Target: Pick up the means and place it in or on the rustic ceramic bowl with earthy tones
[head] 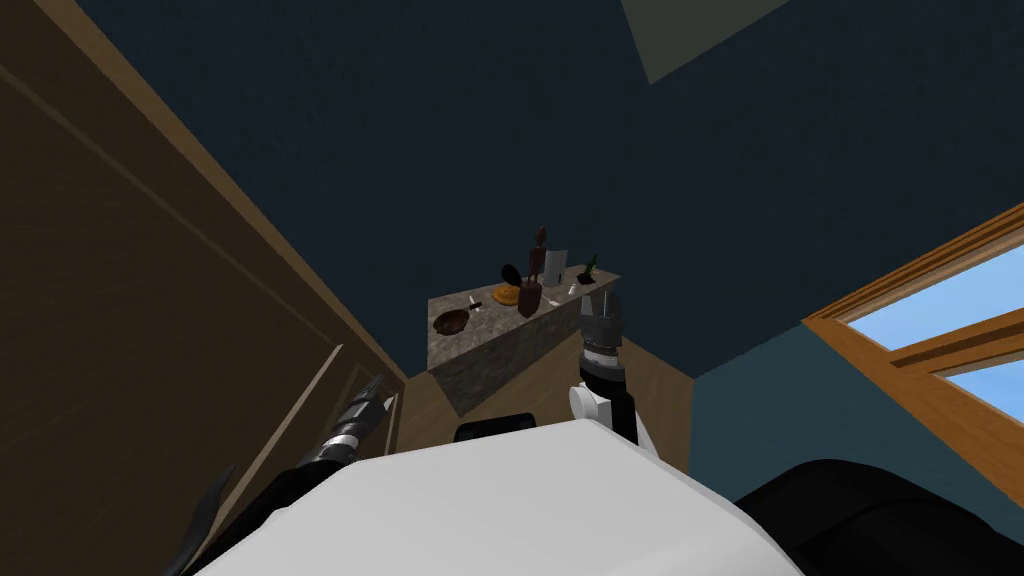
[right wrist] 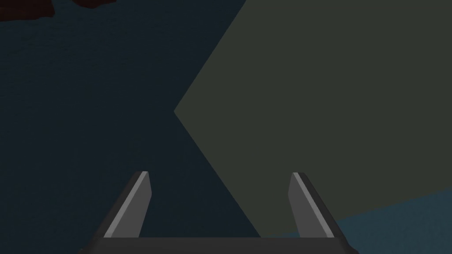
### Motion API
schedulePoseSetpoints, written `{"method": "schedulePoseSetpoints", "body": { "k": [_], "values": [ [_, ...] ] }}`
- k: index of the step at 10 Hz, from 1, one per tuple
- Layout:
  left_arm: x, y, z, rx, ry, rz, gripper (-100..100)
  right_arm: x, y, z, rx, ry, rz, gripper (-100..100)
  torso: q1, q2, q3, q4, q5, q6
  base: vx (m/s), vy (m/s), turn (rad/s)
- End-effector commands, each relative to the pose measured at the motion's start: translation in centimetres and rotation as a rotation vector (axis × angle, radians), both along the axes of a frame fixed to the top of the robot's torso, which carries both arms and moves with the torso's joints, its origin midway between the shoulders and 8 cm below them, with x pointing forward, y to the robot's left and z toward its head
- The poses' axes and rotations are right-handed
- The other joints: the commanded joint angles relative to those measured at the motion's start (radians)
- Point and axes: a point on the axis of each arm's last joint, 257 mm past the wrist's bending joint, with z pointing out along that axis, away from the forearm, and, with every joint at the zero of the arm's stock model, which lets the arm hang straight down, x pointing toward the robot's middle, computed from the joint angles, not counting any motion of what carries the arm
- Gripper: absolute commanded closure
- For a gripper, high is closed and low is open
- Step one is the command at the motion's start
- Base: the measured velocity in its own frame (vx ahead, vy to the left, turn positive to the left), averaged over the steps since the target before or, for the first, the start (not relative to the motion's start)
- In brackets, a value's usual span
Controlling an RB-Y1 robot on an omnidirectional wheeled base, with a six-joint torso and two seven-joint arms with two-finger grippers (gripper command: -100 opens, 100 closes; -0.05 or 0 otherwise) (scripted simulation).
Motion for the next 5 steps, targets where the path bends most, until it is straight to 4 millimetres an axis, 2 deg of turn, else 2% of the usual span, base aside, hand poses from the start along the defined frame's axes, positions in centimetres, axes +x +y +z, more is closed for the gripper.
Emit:
{"method": "schedulePoseSetpoints", "body": {
  "k": [1,2,3,4,5],
  "values": [
    [-1.9,1.9,-2.9,-0.023,0.1,0.019,-100,0.0,0.0,0.0,0.0,0.0,0.0,0,0.0,0.0,0.0,0.0,0.0,0.0,-0.004,-0.003,-0.207],
    [-2.6,2.6,-3.9,-0.016,0.126,0.026,-100,0.0,0.0,0.0,0.0,0.0,0.0,0,0.0,0.0,0.0,0.0,0.0,0.001,-0.002,0.0,-0.144],
    [-5.0,4.5,-6.3,-0.036,0.208,0.06,-100,0.0,0.0,0.0,0.0,0.0,0.0,0,0.0,-0.001,0.0,0.0,0.0,0.0,0.005,-0.008,-0.279],
    [-5.4,5.0,-6.6,-0.026,0.233,0.054,-100,0.0,0.0,0.0,0.0,0.0,0.0,0,0.0,-0.001,-0.001,0.0,0.0,0.001,0.005,-0.001,-0.129],
    [-8.1,7.5,-8.6,-0.034,0.316,0.09,-100,0.0,0.0,0.0,0.0,0.0,0.0,0,0.0,-0.001,-0.001,0.0,0.0,0.0,0.015,-0.011,-0.291]
  ]
}}
